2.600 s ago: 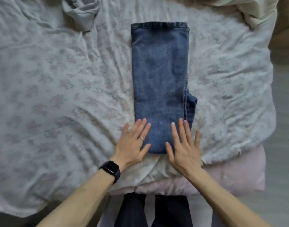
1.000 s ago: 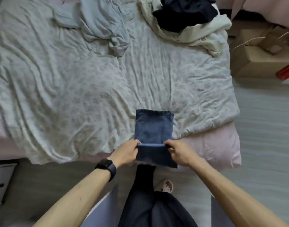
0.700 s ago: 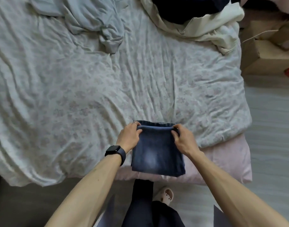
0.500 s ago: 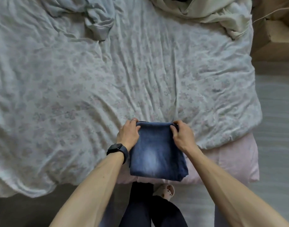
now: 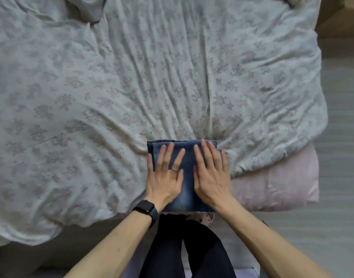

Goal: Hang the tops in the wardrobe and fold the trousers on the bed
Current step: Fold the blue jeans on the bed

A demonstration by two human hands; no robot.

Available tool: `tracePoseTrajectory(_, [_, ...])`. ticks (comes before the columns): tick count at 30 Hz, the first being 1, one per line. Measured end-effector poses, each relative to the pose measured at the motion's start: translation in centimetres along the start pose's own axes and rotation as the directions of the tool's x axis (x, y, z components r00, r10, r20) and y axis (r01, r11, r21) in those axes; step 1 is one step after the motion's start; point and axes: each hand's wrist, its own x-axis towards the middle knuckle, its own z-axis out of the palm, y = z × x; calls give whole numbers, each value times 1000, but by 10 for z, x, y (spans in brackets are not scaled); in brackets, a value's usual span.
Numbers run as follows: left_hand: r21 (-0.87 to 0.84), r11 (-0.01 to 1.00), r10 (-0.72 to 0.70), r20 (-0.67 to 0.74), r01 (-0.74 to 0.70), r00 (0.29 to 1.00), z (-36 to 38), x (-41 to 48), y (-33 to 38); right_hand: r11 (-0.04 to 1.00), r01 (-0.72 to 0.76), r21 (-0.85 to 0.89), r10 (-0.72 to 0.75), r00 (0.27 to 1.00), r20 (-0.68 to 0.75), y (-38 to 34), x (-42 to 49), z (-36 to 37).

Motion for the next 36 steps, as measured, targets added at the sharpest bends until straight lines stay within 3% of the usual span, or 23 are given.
tracePoseTrajectory(2, [52,998,26,69,-30,997,13,-14,7,1000,3,-20,-1,996,93,-1,-20,15])
tracePoseTrajectory(7, [133,990,-64,160,43,985,42,28,-40,998,-4,-67,18,978,207,32,5,60])
tracePoseTrajectory(15, [192,981,-59,229,14,972,54,45,-49,999,-43,-17,46,980,195,31,13,78])
tracePoseTrajectory(17, [213,977,-30,254,-25,967,39,44,-45,995,-95,7,92,980,177,21,-5,64])
tracePoseTrajectory(20, [258,962,17,283,-93,959,6,62,-33,925,-332,185,313,942,124,6,-44,40])
tracePoseTrajectory(22, [160,979,69,336,-130,939,-19,82,-19,764,-560,321,544,826,146,-1,-73,26])
tracePoseTrajectory(24, [92,985,99,413,-149,905,-34,102,-4,470,-775,422,710,616,341,-4,-100,22])
tracePoseTrajectory(25, [78,988,83,475,-136,876,-37,112,3,277,-839,468,732,500,463,-3,-110,22])
tracePoseTrajectory(27, [56,997,12,585,-56,811,-40,132,14,-94,-834,543,660,356,662,-2,-127,23])
tracePoseTrajectory(29, [62,998,-59,647,24,761,-43,147,18,-352,-763,542,514,327,793,-6,-130,29])
tracePoseTrajectory(31, [68,995,-96,707,68,700,-46,157,24,-472,-698,538,453,332,828,-5,-126,41])
tracePoseTrajectory(33, [60,994,-106,751,93,652,-47,158,28,-526,-639,561,479,323,816,0,-123,57])
tracePoseTrajectory(36, [-8,985,-108,754,174,648,-56,149,20,-454,-665,593,562,303,769,10,-121,66])
